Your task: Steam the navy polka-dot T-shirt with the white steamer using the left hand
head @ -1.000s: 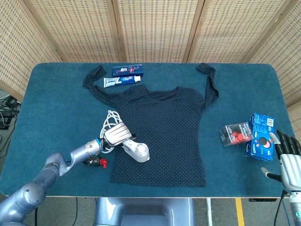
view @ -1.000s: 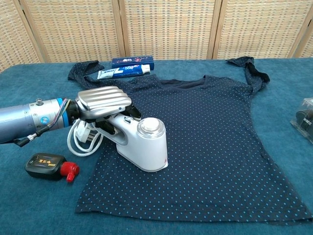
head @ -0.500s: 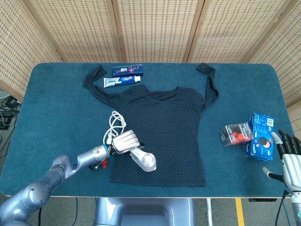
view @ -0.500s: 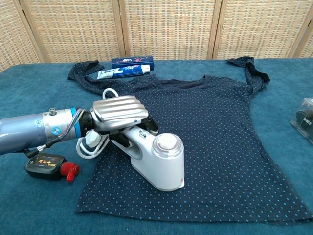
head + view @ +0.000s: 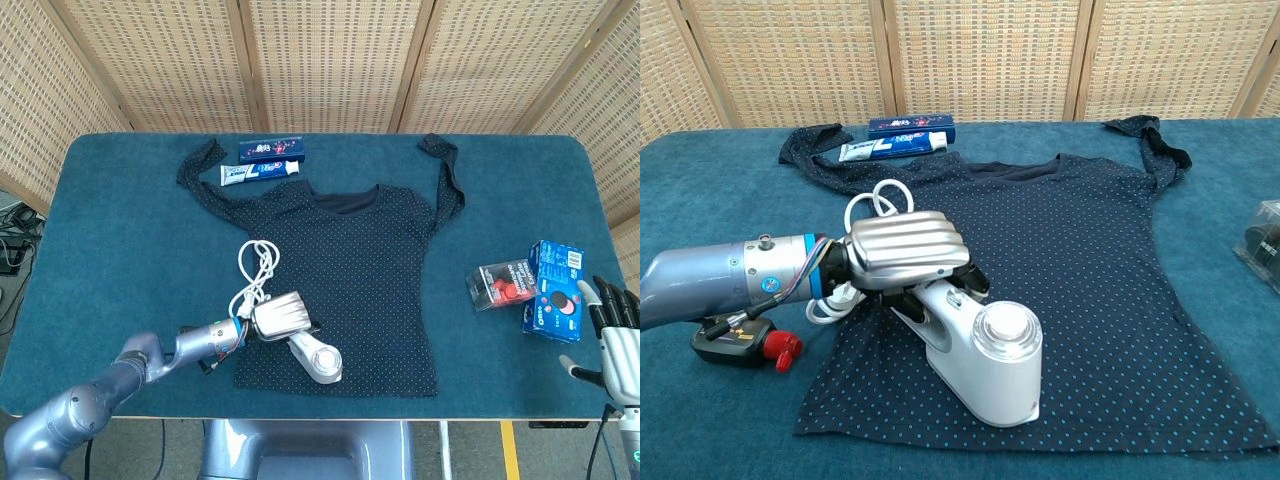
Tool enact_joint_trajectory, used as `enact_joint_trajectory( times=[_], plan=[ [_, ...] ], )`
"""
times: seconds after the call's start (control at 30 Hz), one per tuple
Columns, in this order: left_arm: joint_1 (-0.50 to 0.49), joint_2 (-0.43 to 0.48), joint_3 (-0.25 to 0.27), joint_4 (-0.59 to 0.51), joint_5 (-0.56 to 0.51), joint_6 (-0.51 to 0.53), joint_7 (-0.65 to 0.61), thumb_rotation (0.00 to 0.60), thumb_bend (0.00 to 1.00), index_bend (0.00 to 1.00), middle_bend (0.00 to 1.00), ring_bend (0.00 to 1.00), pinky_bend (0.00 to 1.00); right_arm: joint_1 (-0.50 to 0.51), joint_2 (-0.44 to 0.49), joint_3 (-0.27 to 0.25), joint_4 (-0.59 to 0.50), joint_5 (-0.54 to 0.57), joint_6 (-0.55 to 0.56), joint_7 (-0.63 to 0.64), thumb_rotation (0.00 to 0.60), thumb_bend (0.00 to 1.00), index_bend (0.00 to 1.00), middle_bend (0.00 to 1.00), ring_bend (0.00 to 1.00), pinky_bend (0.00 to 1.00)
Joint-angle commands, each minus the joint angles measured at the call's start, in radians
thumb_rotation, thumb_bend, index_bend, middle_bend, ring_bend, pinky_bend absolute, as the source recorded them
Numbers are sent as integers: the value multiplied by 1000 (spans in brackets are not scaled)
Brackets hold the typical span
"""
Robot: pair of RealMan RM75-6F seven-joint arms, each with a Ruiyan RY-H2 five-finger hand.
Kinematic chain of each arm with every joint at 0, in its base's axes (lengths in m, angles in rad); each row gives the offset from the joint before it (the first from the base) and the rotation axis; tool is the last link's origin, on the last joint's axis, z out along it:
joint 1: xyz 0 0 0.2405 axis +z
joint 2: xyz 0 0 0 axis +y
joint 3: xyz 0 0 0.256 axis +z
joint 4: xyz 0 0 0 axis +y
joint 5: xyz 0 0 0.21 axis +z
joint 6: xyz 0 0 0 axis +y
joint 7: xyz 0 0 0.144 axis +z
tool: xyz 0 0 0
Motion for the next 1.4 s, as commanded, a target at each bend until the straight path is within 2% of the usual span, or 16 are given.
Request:
enact_joint_trajectory(
  times=[0.03,0.5,0.77,1.4],
  plan=[
    [7,9,-5,3,-13,-18,5,600,721,1000,903,823,973,0,0,0,0,0,1,-1,600,0,0,0,0,0],
    [56,80,-7,31,-52,-53,6,600,720,1000,903,823,973,1,-5,-2,-3,-3,-1,-15,600,0,0,0,0,0],
    [70,120,-11,1,-50,-15,26,600,715,1000,903,823,973,3,-11,-5,-7,-8,-1,-30,600,0,0,0,0,0],
    [75,74,28,0,45,113,134,600,706,1000,903,823,973,-3,0,-7,-11,-19,11,-9,600,0,0,0,0,0]
  ],
)
